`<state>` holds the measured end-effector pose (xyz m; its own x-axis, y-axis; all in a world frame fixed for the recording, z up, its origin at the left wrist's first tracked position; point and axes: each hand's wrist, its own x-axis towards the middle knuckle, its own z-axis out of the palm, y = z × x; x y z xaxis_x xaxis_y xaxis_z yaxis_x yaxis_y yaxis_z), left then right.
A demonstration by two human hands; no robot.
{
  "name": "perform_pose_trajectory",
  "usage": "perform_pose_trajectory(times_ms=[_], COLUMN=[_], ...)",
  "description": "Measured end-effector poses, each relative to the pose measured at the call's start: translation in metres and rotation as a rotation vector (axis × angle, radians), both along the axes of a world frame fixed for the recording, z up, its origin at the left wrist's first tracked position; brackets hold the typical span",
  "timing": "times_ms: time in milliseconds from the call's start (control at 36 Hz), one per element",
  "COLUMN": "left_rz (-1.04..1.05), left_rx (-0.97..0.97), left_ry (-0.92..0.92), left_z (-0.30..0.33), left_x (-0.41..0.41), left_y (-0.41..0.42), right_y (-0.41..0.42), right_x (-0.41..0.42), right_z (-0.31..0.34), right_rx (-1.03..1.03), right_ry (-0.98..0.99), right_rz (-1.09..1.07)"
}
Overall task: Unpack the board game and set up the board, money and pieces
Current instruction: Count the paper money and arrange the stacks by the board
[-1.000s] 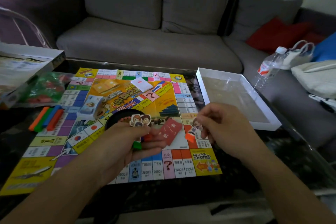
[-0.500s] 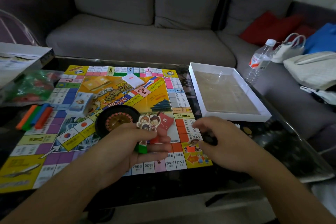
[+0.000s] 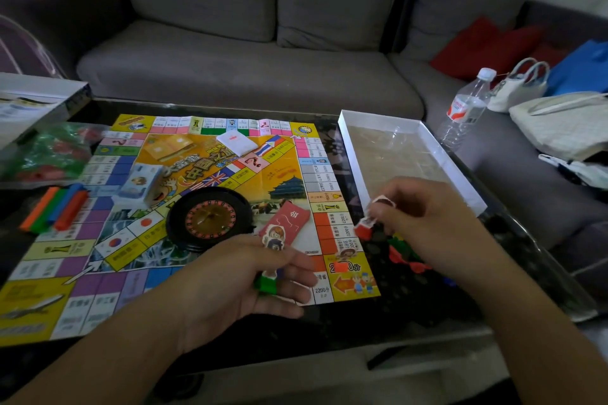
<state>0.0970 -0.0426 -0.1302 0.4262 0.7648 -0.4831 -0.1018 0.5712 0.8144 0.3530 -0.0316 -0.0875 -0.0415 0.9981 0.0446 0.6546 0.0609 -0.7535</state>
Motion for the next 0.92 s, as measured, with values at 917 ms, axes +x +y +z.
perform_pose_trajectory(times_ms=[917], left_rz=[-0.336], left_rx=[0.087], left_ry=[-0.080], left_z=[-0.011], left_x=[-0.002], left_y=[-0.008], right_y=[-0.019], right_x=[-0.059], right_z=[-0.018], right_rx=[-0.114], right_ry=[0.114], right_rz=[0.364])
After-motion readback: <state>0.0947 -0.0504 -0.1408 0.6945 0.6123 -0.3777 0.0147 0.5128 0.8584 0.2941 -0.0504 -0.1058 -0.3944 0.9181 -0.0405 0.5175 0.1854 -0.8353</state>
